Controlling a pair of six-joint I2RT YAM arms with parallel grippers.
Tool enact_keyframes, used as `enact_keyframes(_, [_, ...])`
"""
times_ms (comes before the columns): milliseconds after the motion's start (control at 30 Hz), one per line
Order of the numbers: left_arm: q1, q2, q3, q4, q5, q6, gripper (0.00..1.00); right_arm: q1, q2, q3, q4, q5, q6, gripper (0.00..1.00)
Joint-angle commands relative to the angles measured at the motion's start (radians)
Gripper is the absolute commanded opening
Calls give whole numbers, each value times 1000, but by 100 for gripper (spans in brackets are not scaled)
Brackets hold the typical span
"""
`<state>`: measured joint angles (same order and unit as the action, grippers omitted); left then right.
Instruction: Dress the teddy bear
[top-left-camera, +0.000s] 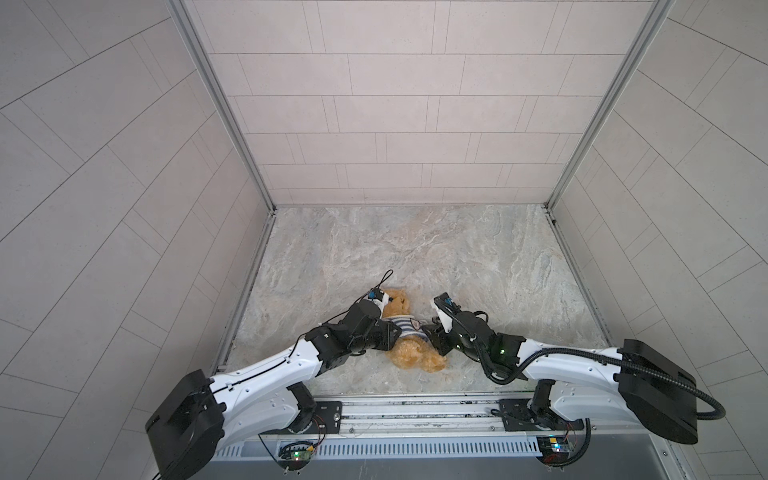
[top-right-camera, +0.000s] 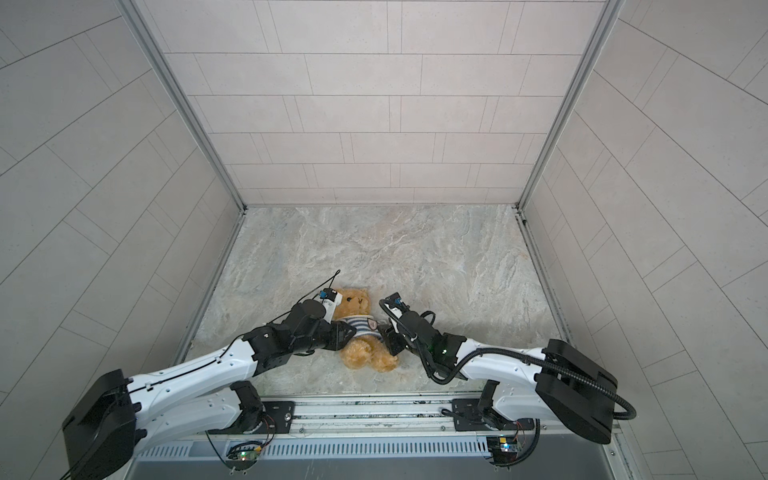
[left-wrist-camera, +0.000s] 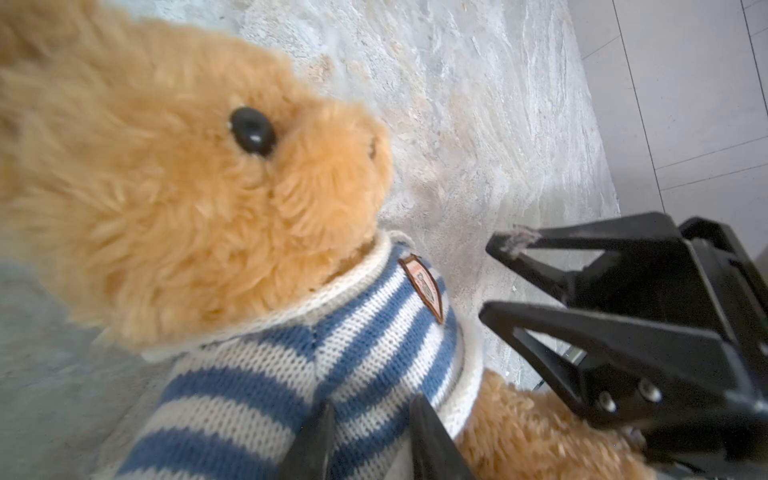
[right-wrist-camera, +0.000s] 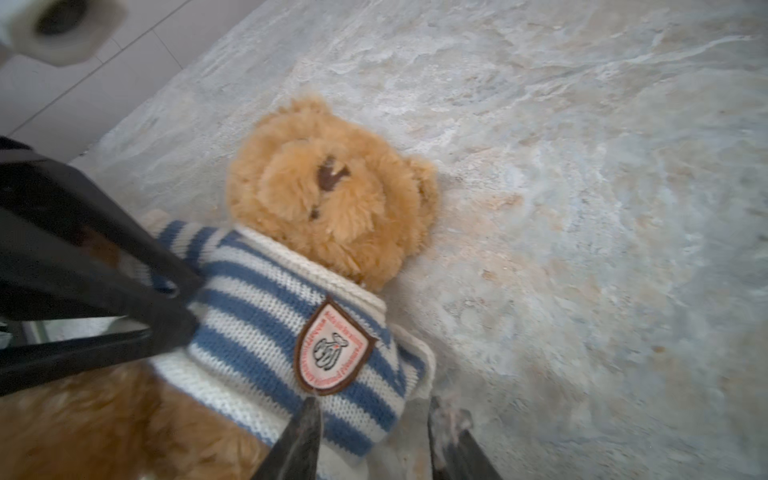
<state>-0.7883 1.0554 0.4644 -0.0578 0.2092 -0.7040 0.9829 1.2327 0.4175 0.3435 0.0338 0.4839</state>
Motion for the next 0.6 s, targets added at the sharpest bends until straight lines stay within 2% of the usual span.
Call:
enact_keyframes(0, [73, 25, -41, 25, 42, 38, 35, 41, 45, 21, 111, -37, 63, 44])
enact_keyframes(167, [146, -4, -22, -72, 19, 113, 36, 75, 122, 49, 222, -74, 97, 44])
enact_keyframes(333, [148, -138, 43, -214, -39, 168, 38, 75, 167, 47, 328, -112, 126, 43])
enact_keyframes(433, [111, -182, 86, -249, -29, 167, 36, 76, 183, 42, 363, -115, 140, 43])
enact_keyframes(567, [26, -119, 95, -215, -53, 122, 37, 76, 192, 26, 419, -117, 154, 42])
